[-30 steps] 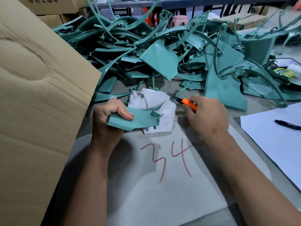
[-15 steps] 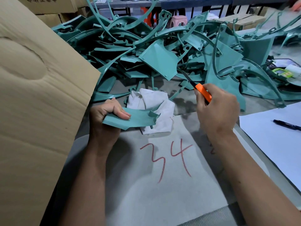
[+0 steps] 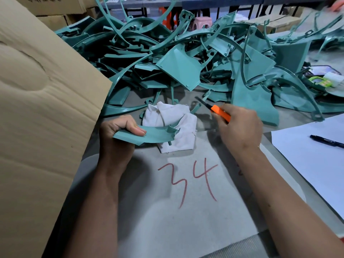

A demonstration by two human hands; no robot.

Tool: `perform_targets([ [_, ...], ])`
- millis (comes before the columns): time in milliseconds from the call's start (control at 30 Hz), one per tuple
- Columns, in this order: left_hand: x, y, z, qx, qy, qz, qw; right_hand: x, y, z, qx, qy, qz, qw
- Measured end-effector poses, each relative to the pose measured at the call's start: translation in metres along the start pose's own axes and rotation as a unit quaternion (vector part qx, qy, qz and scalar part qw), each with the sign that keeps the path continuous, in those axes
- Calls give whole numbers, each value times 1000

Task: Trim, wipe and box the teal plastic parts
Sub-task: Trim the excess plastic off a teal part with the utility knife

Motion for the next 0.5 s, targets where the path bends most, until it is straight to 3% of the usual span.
perform_targets([
  [167,-1,1,0,-3,-5,-6,1000,-18,-12,1,43,-89,38,994],
  [333,-1,4,0,-10,-11,-12,1000,-11,-18,0,76,-51,1,996],
  [500,-2,11,1,-21,-22,-20,999,-14,-2,-1,22,-33,84,996],
])
Point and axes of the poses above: each hand's wrist, its own z-axis towards the middle knuckle, its own x-axis out of the palm, y = z × x, the point moved 9 cm from there along z, towards the middle knuckle, and after that the axes turned 15 degrees about z, right-handed, at the moved point
